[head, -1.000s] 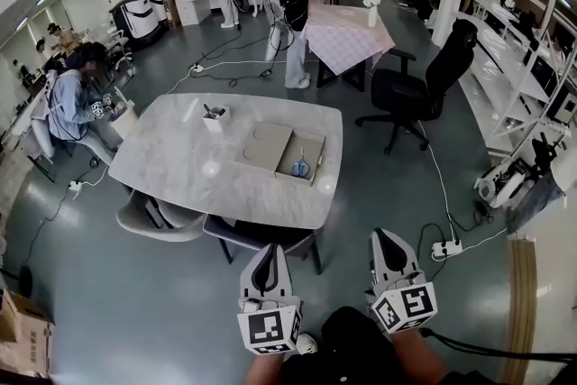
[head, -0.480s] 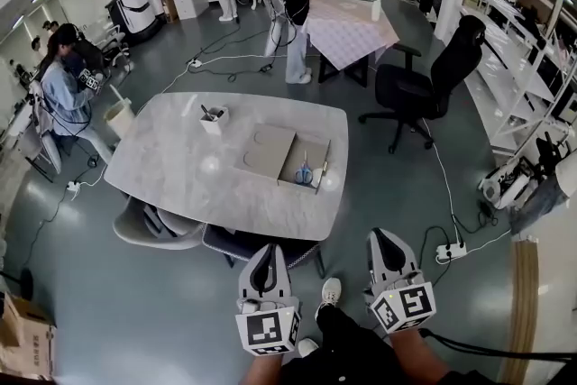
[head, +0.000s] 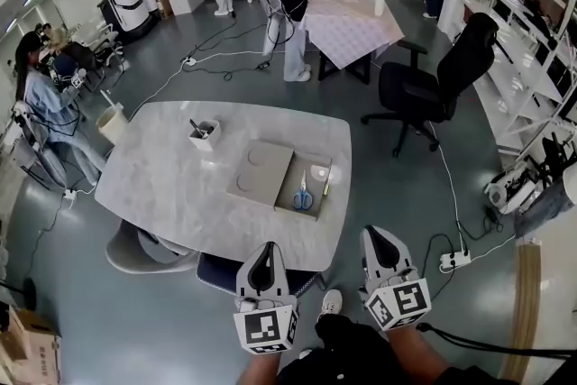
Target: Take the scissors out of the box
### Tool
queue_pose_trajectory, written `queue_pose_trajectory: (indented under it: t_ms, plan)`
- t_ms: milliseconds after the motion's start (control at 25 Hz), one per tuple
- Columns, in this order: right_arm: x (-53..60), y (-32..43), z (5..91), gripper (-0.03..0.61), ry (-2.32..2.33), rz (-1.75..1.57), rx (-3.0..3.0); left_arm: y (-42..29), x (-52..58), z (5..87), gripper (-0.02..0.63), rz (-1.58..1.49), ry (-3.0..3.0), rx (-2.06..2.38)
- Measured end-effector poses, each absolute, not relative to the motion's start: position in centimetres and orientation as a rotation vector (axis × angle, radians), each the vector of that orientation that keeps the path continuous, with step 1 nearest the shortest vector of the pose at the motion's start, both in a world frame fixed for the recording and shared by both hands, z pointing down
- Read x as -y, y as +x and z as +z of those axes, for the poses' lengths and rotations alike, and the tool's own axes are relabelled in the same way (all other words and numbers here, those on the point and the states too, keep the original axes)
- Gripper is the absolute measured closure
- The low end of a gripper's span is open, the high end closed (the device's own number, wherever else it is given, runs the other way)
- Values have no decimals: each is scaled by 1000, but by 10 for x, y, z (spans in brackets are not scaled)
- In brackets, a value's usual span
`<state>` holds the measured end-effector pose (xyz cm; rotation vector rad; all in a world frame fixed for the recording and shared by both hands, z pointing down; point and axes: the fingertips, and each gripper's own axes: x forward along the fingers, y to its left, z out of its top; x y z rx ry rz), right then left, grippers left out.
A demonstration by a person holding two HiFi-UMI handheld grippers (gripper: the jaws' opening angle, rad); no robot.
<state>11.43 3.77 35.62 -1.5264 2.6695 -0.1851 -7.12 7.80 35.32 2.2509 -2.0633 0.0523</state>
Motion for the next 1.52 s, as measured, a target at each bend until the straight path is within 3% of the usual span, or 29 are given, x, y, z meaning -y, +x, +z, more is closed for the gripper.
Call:
queue_pose_trajectory:
  t_ms: [560, 1520]
  plan:
    - [62, 99, 366, 581, -1445, -234, -2762, -77, 20, 359, 597, 91, 2180, 2088]
    - [103, 62, 393, 581, -1579, -386, -2740, -101, 65, 361, 597, 125, 2279, 1983]
